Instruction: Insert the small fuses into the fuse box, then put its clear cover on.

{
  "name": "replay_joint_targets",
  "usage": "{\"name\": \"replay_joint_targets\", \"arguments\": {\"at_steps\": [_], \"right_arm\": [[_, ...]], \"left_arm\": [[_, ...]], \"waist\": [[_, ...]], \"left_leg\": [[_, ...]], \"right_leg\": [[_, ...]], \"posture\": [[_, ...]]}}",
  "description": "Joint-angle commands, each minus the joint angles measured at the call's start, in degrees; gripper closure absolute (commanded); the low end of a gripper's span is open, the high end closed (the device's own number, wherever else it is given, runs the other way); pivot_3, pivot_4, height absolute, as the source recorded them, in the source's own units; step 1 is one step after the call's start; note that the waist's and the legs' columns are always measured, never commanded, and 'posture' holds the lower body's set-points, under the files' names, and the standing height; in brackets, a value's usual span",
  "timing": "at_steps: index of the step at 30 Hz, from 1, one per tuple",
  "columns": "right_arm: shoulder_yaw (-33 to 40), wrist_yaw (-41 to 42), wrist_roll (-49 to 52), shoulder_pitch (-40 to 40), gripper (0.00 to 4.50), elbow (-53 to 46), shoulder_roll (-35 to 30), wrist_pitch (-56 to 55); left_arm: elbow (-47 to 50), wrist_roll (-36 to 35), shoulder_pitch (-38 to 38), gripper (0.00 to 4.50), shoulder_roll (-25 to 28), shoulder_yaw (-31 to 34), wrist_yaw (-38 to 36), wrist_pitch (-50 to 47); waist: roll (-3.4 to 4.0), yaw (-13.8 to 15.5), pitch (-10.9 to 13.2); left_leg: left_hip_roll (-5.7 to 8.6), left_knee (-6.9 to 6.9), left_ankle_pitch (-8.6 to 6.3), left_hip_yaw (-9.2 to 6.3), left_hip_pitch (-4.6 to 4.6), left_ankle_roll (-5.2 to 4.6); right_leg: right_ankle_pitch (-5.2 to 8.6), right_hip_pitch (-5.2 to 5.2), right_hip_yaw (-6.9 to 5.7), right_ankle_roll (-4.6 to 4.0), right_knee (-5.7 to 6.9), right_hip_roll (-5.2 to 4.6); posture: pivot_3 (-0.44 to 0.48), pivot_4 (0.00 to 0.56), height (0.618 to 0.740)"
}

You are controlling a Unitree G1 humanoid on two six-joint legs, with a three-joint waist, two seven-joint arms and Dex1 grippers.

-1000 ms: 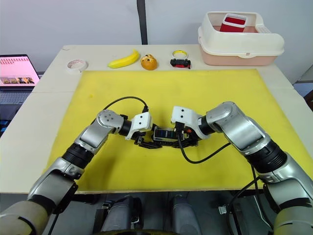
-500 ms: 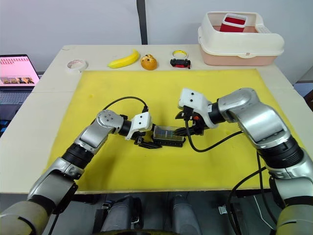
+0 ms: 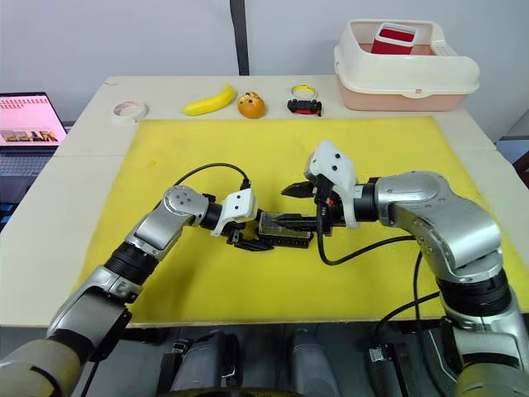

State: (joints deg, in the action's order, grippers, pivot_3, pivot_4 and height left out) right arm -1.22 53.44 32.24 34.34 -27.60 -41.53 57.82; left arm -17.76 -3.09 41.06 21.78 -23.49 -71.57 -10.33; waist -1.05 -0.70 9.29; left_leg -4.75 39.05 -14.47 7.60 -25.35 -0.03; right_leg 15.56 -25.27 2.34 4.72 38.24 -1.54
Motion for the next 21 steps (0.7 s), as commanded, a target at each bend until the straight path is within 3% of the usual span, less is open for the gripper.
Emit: {"name": "replay_joint_targets", "arguments": {"at_steps": [1,6,14,19,21], "right_arm": [[2.3,-2.2,0.0,0.9,2.1,2.1,1.1,-3.1],[1.6,-4.0,-0.1,0.9,4.46,5.7,1.7,-5.1],[1.5,-5.2,0.6,1.8,4.46,7.6,1.0,-4.6],[0.2,-6.2,0.6,-2.5,4.46,7.1,1.7,-3.6],[-4.0,-6.2,-0.3,-7.5,4.46,6.2,2.0,-3.3]], "left_arm": [[-0.6,0.7,-0.4,1.36,0.0,-1.0,-1.0,0.1],[-0.8,0.8,-0.3,1.36,0.0,-1.0,-1.0,0.4],[-0.5,0.7,-0.4,1.36,0.2,-0.9,-1.2,0.3],[-0.3,0.8,-0.4,1.36,0.3,-1.0,-1.2,0.3],[-0.1,0.7,-0.3,1.36,0.3,-0.9,-1.2,0.1]], "waist": [[0.0,0.0,0.0],[0.0,0.0,0.0],[0.0,0.0,0.0],[0.0,0.0,0.0],[-0.01,0.0,0.0]], "left_leg": [[0.0,0.0,0.0,0.01,0.0,0.0],[0.0,0.0,0.0,0.02,0.0,0.0],[0.0,0.0,0.0,0.02,0.0,0.0],[0.0,0.0,0.0,0.02,0.0,0.0],[0.0,-0.01,0.0,0.01,0.0,0.0]], "right_leg": [[0.0,0.0,0.0,0.0,0.0,0.0],[0.0,0.0,0.0,0.0,0.0,0.0],[0.0,0.0,0.0,0.01,0.0,0.01],[0.0,0.0,0.0,0.01,0.0,0.0],[0.0,0.01,0.0,0.01,0.0,0.01]], "posture": [[0.0,0.15,0.739],[0.0,0.15,0.739],[0.0,0.15,0.739],[0.0,0.15,0.739],[0.0,0.15,0.739]]}}
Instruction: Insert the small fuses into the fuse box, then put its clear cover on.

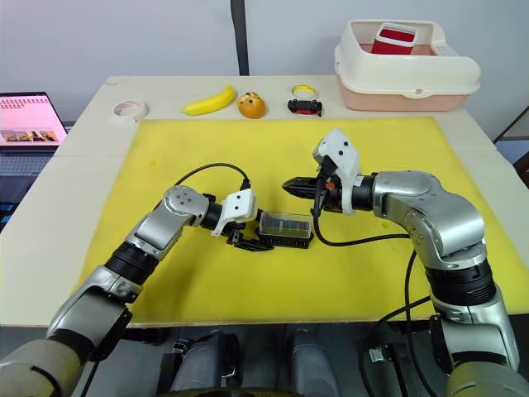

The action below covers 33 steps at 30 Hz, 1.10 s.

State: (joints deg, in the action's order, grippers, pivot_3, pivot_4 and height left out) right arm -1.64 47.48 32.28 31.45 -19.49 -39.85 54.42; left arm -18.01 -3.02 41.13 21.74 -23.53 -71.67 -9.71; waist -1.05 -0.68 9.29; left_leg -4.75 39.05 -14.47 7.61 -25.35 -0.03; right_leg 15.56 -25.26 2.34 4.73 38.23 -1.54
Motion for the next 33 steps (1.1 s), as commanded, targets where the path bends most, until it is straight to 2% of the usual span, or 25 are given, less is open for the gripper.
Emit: {"name": "replay_joint_targets", "arguments": {"at_steps": [1,3,9,17,33], "right_arm": [[-8.9,0.1,-3.9,-8.0,4.46,-1.7,-0.7,-1.9],[-14.2,-0.6,-8.0,-10.7,4.46,-0.6,-1.5,-3.2],[-15.3,0.8,-9.9,-9.6,4.46,-1.5,-3.0,-4.7],[-15.5,2.6,-8.9,-9.7,4.46,-7.0,-3.8,-4.5],[-21.5,0.7,-13.3,-12.2,4.46,-3.9,-3.6,-0.3]], "left_arm": [[0.2,0.6,-0.2,1.36,0.4,-0.7,-1.0,-0.6],[0.3,0.5,-0.2,1.36,0.5,-0.6,-1.0,-0.8],[0.4,0.9,-0.4,1.36,0.5,-0.3,-1.0,-1.1],[0.6,0.6,-0.5,1.36,-0.2,-0.1,-0.5,-2.1],[1.0,1.1,-1.3,1.36,-0.3,-0.3,0.3,-2.5]], "waist": [[-0.01,0.0,0.0],[0.22,-0.2,-0.2],[-0.1,-0.3,-0.6],[-0.1,-0.2,-0.6],[-0.41,-0.2,-1.6]], "left_leg": [[0.0,0.0,0.0,-0.01,0.01,0.0],[0.0,0.0,0.0,-0.03,0.01,0.0],[0.0,-0.1,-0.25,-0.06,0.89,-0.43],[0.0,-0.12,-0.26,-0.05,0.9,-0.43],[-0.01,-0.23,-0.28,-0.05,0.96,-0.46]], "right_leg": [[0.0,0.02,0.0,0.0,0.0,0.0],[0.0,0.03,-0.01,0.0,-0.01,0.01],[0.12,0.8,0.09,-0.08,-0.13,0.1],[0.14,0.8,0.1,-0.11,-0.13,0.09],[0.24,0.81,0.1,-0.29,-0.16,0.08]], "posture": [[0.0,0.15,0.739],[0.0,0.15,0.739],[0.0,0.15,0.739],[0.0,0.15,0.739],[0.0,0.15,0.739]]}}
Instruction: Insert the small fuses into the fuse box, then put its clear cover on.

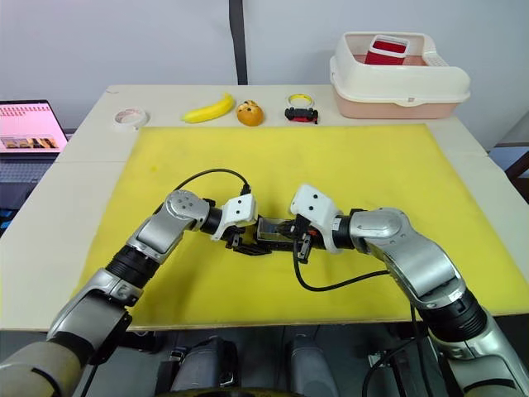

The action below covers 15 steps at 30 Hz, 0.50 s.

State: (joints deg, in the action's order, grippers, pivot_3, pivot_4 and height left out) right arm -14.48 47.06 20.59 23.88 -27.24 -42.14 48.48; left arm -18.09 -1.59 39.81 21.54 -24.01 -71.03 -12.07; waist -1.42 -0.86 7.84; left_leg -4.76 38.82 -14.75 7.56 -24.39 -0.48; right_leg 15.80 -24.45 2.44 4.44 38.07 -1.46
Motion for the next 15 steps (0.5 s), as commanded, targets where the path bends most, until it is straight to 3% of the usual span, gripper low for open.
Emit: {"name": "replay_joint_targets", "arguments": {"at_steps": [1,7,12,15], "right_arm": [[-9.0,1.0,-1.6,-5.2,4.46,4.1,-1.1,6.0],[-11.0,0.5,-3.6,-7.0,4.46,8.3,-0.8,5.6],[-11.6,0.1,-4.4,-7.3,4.46,10.2,-0.7,5.4],[-11.7,0.0,-4.3,-7.1,4.46,10.1,-0.7,5.5]], "left_arm": [[1.1,-0.4,0.0,1.36,0.0,0.2,-0.3,-0.2],[1.0,0.2,-0.1,1.36,-0.1,0.4,0.2,-0.1],[1.1,0.3,-0.3,1.36,-0.2,0.5,0.4,-0.2],[1.0,0.2,-0.2,1.36,-0.3,0.5,0.6,-0.4]], "waist": [[-0.07,0.0,-0.2],[-0.44,0.0,-1.1],[-0.57,-0.1,-1.3],[-0.55,-0.1,-1.3]], "left_leg": [[0.0,-0.02,-0.01,0.0,0.02,-0.01],[0.0,-0.22,-0.04,-0.02,0.23,-0.05],[0.02,-0.8,-0.05,0.04,1.24,-0.03],[0.0,-0.85,-0.06,0.03,1.29,-0.03]], "right_leg": [[0.01,0.01,0.0,-0.02,-0.01,0.0],[0.14,0.13,0.0,-0.21,-0.08,-0.04],[0.31,1.01,0.04,-0.51,-0.46,-0.12],[0.32,1.07,0.03,-0.53,-0.51,-0.16]], "posture": [[0.0,0.15,0.739],[0.0,0.15,0.739],[0.0,0.15,0.739],[0.0,0.15,0.739]]}}
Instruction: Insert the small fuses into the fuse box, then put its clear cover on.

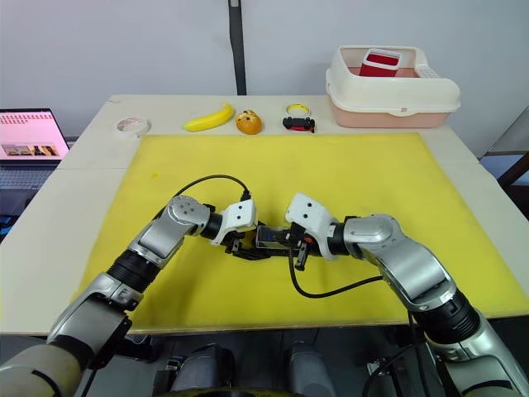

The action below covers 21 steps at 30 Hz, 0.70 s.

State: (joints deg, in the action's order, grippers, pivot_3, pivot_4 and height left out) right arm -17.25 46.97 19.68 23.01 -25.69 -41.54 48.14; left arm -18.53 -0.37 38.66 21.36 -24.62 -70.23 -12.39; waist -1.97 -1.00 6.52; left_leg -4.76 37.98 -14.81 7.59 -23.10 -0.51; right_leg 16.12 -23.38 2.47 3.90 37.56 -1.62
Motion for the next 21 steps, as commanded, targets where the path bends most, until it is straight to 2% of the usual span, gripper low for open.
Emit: {"name": "replay_joint_targets", "arguments": {"at_steps": [1,5,15,21], "right_arm": [[-8.4,0.0,-3.1,-6.1,4.46,8.2,-1.2,6.0],[-4.8,-0.1,-0.9,-4.7,4.46,6.4,-0.8,6.7],[11.3,0.6,12.8,0.5,4.46,-2.5,2.7,9.4],[19.6,0.8,20.3,2.4,4.46,-6.9,0.0,13.2]], "left_arm": [[1.5,-1.0,0.9,1.36,-0.1,1.1,-0.2,-0.1],[1.9,-1.0,0.5,1.36,0.1,1.1,-0.2,-0.2],[2.1,-1.0,0.2,1.36,0.6,1.1,-0.4,0.6],[2.5,-1.4,0.1,1.36,0.8,1.3,-0.3,1.3]], "waist": [[0.0,0.0,0.0],[0.01,0.0,0.0],[0.26,0.1,0.3],[0.4,0.2,0.5]], "left_leg": [[0.0,0.0,0.0,0.0,0.0,0.0],[-0.01,-0.01,0.0,0.0,-0.01,0.0],[0.0,-0.02,0.0,0.02,-0.37,0.0],[0.03,-0.02,0.0,0.05,-0.58,0.0]], "right_leg": [[0.0,0.0,0.0,0.0,0.0,-0.01],[0.0,0.0,-0.01,-0.01,0.0,-0.05],[0.0,-0.36,-0.01,-0.01,-0.01,-0.16],[-0.01,-0.6,0.01,0.0,-0.01,-0.14]], "posture": [[0.0,0.15,0.739],[0.0,0.15,0.739],[0.0,0.15,0.739],[0.0,0.15,0.739]]}}
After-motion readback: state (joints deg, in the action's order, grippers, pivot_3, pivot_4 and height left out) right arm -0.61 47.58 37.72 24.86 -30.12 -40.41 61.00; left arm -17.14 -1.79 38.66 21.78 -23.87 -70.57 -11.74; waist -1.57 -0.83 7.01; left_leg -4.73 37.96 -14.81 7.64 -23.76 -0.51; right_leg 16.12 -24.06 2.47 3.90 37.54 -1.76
